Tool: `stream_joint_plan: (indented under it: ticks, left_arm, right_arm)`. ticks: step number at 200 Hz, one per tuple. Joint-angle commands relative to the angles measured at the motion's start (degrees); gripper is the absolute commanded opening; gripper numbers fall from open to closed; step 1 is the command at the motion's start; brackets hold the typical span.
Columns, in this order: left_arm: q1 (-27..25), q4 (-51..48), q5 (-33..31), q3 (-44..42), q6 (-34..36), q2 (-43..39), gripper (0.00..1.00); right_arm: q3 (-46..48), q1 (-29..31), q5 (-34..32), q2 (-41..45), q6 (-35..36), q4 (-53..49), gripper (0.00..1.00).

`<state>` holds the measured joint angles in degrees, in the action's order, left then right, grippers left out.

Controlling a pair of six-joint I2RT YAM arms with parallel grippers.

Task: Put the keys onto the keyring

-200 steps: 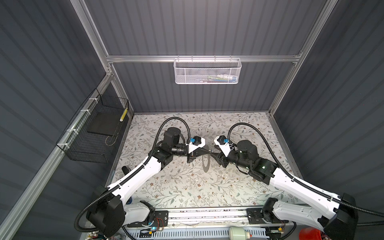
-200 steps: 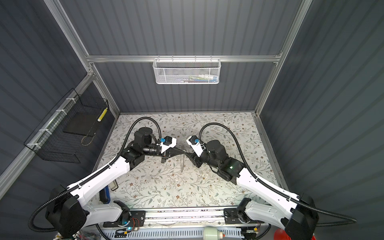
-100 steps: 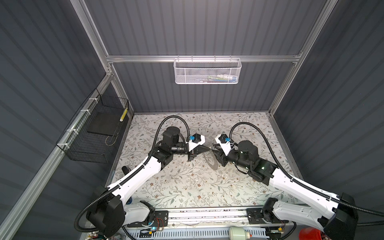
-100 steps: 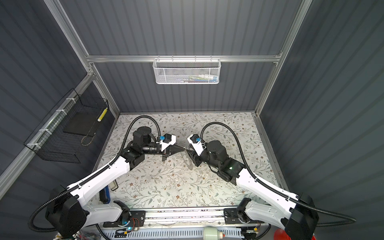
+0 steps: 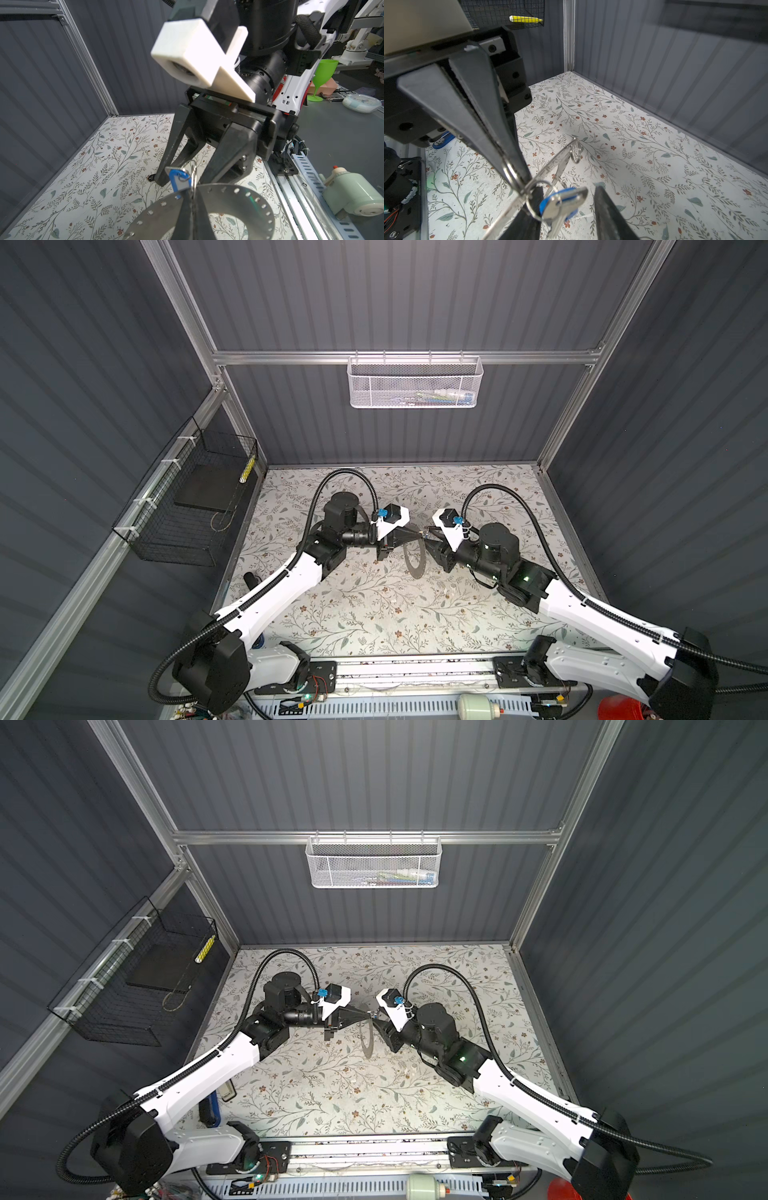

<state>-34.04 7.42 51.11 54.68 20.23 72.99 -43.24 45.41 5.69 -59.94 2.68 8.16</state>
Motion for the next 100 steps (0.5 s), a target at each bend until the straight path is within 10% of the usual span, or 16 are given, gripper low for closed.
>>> stream_joint_plan:
  ticks: [1, 100]
  left_arm:
    - [-0.14, 2.10, 1.57, 1.91, -0.99, 0.05, 0.00]
    - [-0.24, 2.49, 2.68, 2.08, -0.73, -0.39, 0.00]
  right_arm:
    - [-0.33, 0.12, 0.20, 0.44, 0.29, 3.41, 0.45]
    - [0.70, 0.12, 3.44, -0.01, 0.70, 6.16, 0.38]
